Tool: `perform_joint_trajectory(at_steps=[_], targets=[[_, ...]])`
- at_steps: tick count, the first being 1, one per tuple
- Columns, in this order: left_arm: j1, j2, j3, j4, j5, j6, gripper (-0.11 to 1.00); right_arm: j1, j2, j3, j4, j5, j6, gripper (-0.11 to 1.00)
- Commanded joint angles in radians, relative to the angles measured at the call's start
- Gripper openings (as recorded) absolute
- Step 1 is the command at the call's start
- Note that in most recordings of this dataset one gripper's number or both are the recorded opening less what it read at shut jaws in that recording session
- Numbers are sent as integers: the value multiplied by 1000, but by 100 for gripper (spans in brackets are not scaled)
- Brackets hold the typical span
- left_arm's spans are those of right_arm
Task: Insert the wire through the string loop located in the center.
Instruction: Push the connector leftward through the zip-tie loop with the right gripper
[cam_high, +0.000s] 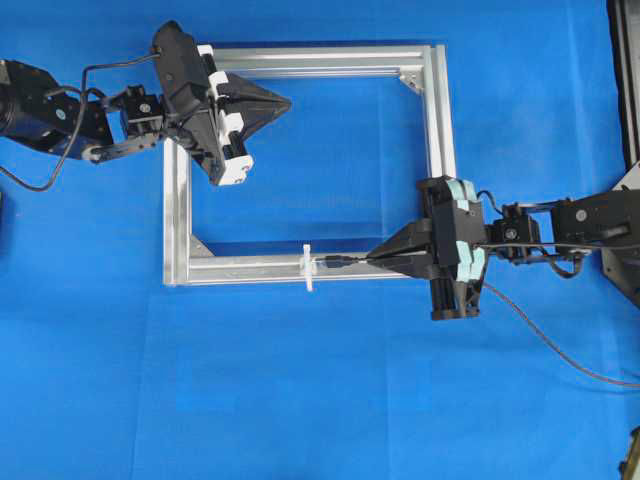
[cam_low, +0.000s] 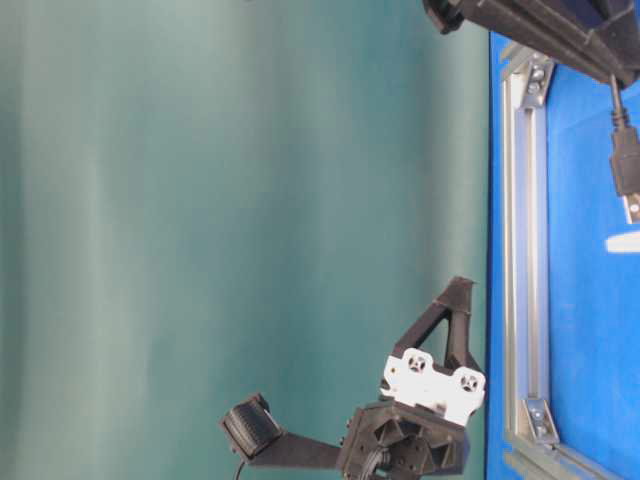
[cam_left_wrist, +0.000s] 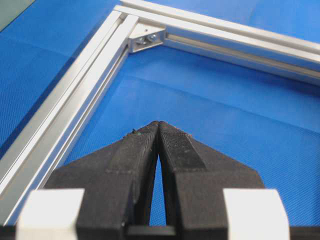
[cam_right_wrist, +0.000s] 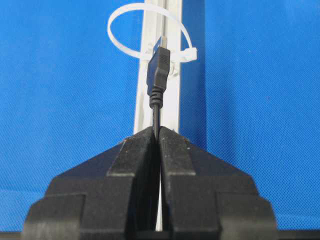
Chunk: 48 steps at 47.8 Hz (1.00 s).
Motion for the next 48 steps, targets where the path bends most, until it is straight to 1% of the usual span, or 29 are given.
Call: perform_joint_trajectory(at_steps=[1, 12, 21, 33, 48], targets=[[0, -37, -6, 2, -9, 2, 0, -2, -21, -6, -2, -9, 0, -3], [0, -35, -6, 3, -9, 2, 0, -2, -15, -14, -2, -9, 0, -3], [-2, -37, -6, 2, -11, 2, 0, -2, 8, -40, -2, -9, 0, -3], [0, -35, -8, 3, -9, 2, 0, -2, 69, -101, -2, -5, 0, -3], [0, -35, -11, 3, -9, 0, 0, -2, 158, -207, -2, -3, 0, -3]])
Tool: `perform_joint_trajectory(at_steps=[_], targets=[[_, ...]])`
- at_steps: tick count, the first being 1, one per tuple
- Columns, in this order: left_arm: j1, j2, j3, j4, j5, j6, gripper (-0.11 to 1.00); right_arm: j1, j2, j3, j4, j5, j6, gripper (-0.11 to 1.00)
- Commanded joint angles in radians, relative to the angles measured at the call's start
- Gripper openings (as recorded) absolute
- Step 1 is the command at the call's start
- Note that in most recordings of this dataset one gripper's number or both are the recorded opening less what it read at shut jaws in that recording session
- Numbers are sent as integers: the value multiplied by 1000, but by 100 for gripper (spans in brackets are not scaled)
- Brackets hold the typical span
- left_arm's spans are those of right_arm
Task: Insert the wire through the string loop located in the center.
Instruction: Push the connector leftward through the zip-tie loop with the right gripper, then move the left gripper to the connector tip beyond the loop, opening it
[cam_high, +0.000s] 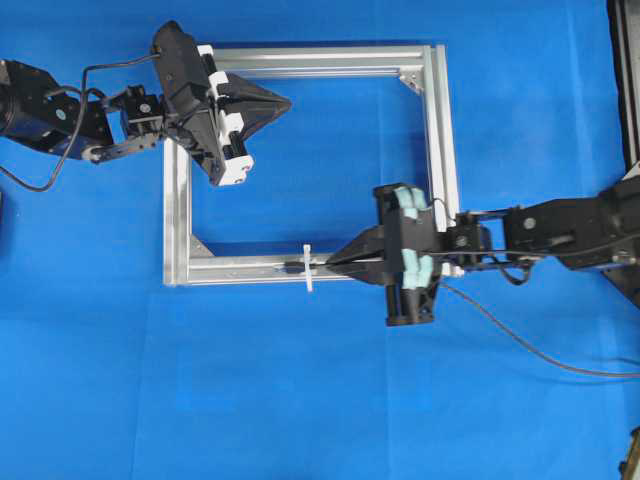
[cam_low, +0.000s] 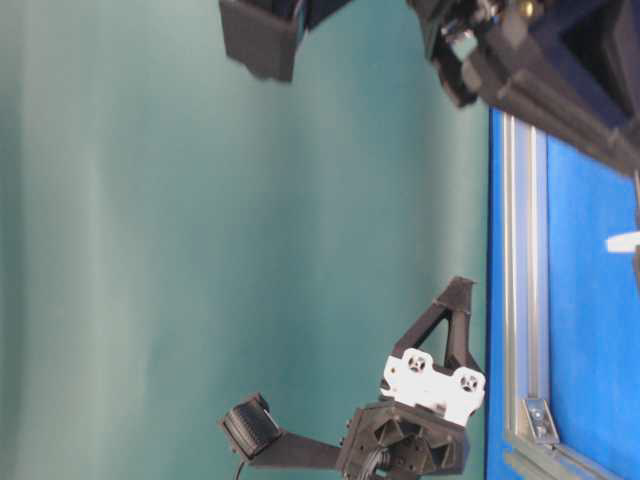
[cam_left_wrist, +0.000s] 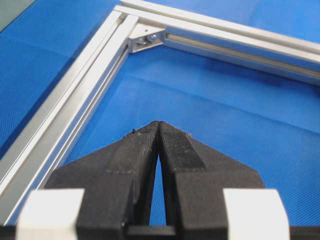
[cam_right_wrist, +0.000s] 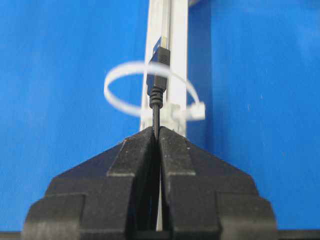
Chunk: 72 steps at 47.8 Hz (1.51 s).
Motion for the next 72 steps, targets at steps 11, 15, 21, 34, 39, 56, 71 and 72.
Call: perform_joint_trajectory(at_steps=[11, 15, 21, 34, 39, 56, 71, 72], targets=[[-2, -37, -11, 3, -11, 0, 0, -2, 28, -78, -2, -3, -2, -3], [0, -37, -11, 3, -9, 0, 0, -2, 29, -78, -2, -2, 0, -3], [0, -35, -11, 3, -11, 0, 0, -2, 28, -74, -2, -2, 0, -3], [-29, -35, -6, 3, -15, -5, 0, -2, 28, -72, -2, -2, 0, -3], [-55, -37, 0, 2, -15, -5, 0, -2, 28, -72, -2, -2, 0, -3], [-229, -67, 46, 2, -15, -8, 0, -2, 28, -71, -2, -2, -2, -3], [-400, -97, 66, 2, -15, -86, 0, -2, 29, -71, -2, -2, -2, -3], [-410, -97, 67, 2, -15, -89, 0, -2, 29, -71, -2, -2, -2, -3]])
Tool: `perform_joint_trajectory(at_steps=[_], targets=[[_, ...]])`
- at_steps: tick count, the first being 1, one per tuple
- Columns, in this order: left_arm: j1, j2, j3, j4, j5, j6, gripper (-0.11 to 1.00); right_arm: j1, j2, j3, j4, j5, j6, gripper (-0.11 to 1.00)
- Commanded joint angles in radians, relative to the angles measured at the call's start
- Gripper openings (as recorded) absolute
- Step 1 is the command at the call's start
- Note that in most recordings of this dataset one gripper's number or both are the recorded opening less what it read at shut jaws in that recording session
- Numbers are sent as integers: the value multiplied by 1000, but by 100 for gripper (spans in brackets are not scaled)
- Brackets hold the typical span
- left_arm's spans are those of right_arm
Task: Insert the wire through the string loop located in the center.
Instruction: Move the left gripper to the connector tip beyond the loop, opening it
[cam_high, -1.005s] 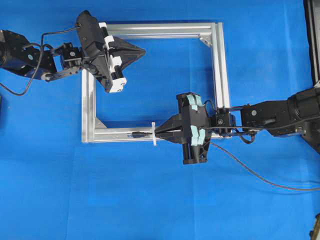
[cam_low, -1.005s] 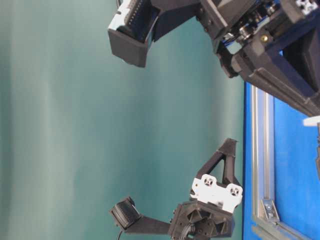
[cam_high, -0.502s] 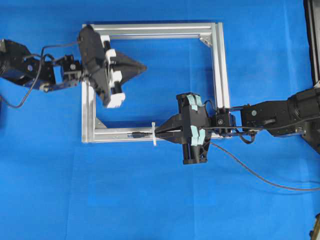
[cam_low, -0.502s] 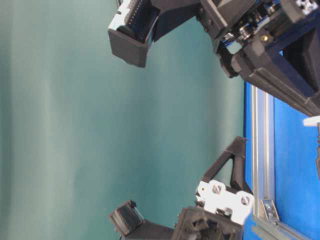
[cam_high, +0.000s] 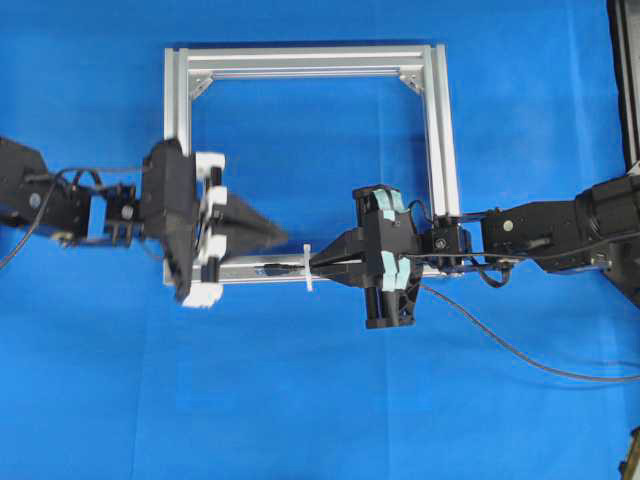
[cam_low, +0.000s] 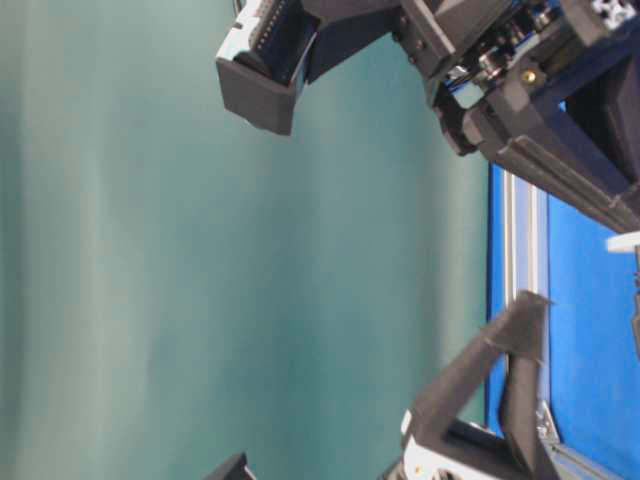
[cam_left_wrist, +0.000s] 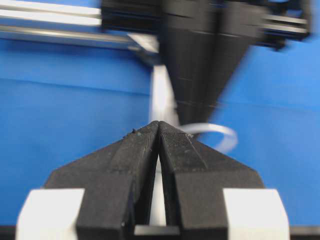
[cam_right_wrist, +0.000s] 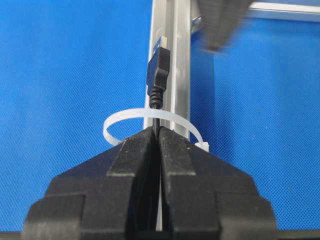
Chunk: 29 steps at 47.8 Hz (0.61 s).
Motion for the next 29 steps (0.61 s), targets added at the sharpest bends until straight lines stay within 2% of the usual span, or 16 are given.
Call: perform_joint_trajectory(at_steps=[1, 8, 29], targets=[[-40, -26, -2, 2, -11, -8, 0, -2, -15, -9, -2, -5, -2, -3], [-91, -23, -6, 2, -11, -18, 0, -2, -15, -9, -2, -5, -2, -3], [-92, -20, -17, 2, -9, -17, 0, -2, -15, -6, -2, -5, -2, -3]])
